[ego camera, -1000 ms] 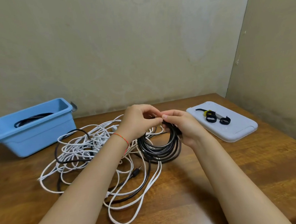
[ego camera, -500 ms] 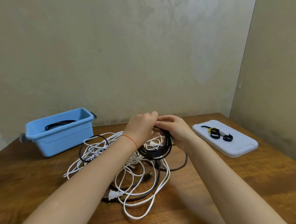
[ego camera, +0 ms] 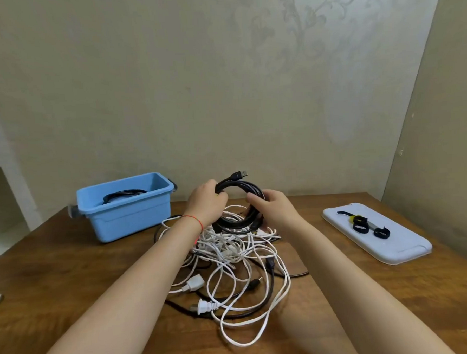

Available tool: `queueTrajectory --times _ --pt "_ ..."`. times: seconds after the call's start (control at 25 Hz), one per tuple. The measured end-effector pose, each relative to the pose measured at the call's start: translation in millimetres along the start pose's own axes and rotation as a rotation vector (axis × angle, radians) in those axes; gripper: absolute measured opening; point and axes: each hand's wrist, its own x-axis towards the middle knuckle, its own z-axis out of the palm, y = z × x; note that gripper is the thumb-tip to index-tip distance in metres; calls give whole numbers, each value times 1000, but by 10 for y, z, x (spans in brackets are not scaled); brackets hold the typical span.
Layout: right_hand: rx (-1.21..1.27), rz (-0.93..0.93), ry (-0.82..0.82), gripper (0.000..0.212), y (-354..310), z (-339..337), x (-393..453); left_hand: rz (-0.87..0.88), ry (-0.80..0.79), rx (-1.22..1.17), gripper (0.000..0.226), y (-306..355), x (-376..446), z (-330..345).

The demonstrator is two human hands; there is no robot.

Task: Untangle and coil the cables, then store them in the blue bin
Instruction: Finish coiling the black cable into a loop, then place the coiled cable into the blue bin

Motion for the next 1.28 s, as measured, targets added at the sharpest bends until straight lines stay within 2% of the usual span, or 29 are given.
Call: queueTrajectory --times 0.16,0.32,0.44,0.6,0.8,0.88,0.92,0.96,1.0,1.08,1.16,1.28 --pt "50 45 89 42 -6 112 217 -84 -132 -202 24 -113 65 -49" --pt "272 126 106 35 28 85 420 -183 -139 -726 23 -250 184 -92" --pt "423 140 -2 25 2 114 599 -311 -61 -978 30 -380 220 -153" --pt "417 132 -132 26 -150 623 1025 -429 133 -1039 19 -792 323 -434" --pt "348 170 -166 5 -444 1742 1619 -430 320 -950 16 -1592 599 -982" --pt "357 192 -177 10 -522 2082 1836 -416 331 -853 7 -1859 740 -1119" --pt "351 203 -188 12 -537 2208 1936 -420 316 -747 15 -1970 820 -1161" --pt "270 185 -180 10 -534 2286 2033 -421 286 -555 20 -2078 902 -1195" --pt "69 132 -153 4 -501 2329 2153 -424 235 -291 24 -2186 985 -1213" --pt "-449 -37 -94 14 -419 2282 2282 -422 149 138 24 -2246 1038 -1209" --pt "-649 -142 -102 32 -314 2226 2301 -325 145 239 23 -2255 1023 -1126" --pt "-604 -92 -268 28 -160 2255 2226 -166 140 161 30 -2207 941 -1014"
